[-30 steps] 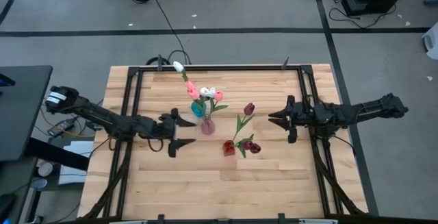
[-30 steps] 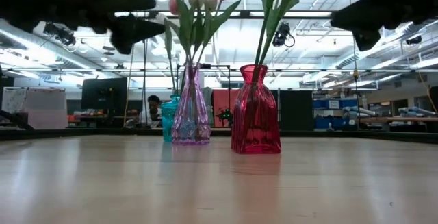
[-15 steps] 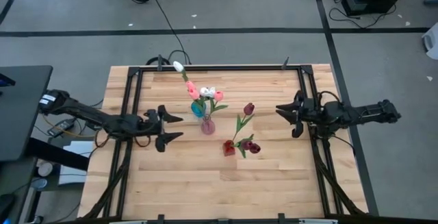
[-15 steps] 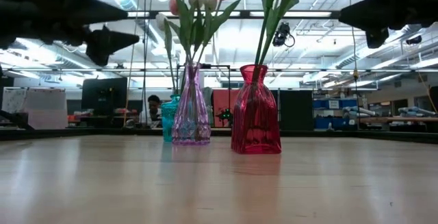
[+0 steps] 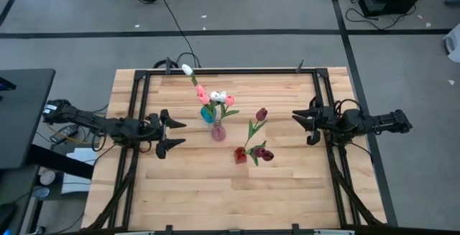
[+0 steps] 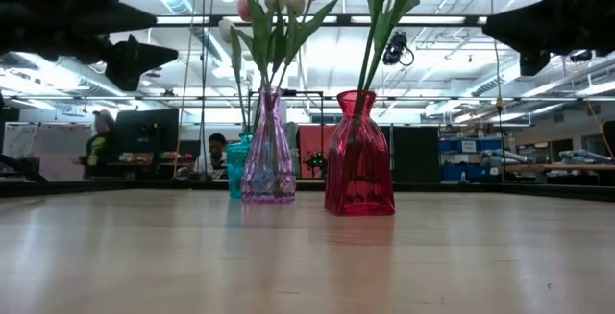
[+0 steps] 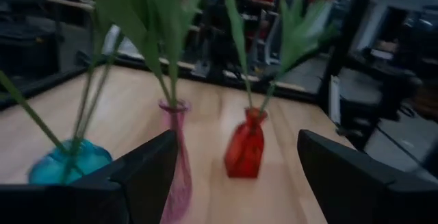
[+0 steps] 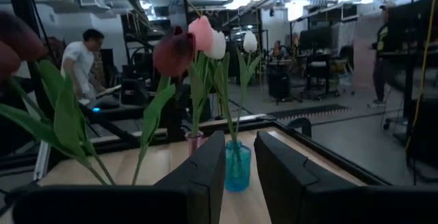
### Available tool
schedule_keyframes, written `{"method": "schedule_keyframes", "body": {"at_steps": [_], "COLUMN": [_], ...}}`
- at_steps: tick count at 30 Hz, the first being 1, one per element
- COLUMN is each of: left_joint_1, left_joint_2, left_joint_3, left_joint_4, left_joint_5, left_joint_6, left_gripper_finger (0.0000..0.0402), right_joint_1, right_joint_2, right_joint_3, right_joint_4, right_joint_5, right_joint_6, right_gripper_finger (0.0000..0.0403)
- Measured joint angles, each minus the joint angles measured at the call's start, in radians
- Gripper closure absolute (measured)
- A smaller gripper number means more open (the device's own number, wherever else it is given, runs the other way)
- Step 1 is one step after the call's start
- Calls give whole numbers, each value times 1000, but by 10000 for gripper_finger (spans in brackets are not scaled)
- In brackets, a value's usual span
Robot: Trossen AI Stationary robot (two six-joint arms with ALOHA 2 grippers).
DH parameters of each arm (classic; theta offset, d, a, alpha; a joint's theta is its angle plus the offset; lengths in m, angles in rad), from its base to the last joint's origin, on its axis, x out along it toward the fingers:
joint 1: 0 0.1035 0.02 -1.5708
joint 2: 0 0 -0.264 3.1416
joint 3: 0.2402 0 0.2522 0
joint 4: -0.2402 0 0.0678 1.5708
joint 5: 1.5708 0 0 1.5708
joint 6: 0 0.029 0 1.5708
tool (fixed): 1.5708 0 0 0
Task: Sort flowers into vase by color
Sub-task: Return to Home Position
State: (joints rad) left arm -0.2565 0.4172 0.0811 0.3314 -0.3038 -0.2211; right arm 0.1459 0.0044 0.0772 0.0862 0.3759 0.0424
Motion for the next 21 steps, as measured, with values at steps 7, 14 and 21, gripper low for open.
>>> {"method": "schedule_keyframes", "body": {"at_steps": [7, 14, 21], "left_joint_1": [-1, -1, -1], "left_joint_2": [-41, -43, -47], "left_joint_3": [-23, -72, -72], "left_joint_4": [2, 27, 38], "left_joint_5": [107, 225, 379], "left_joint_6": [-19, -66, -87], "left_gripper_finger": [94, 94, 94], "right_joint_1": [0, 1, 1], "right_joint_2": [-1, 1, 1], "right_joint_3": [-72, -72, -72], "right_joint_4": [102, 159, 197], "right_joint_5": [24, 40, 100], "right_joint_6": [-17, -46, 88], "right_gripper_finger": [309, 309, 309]}}
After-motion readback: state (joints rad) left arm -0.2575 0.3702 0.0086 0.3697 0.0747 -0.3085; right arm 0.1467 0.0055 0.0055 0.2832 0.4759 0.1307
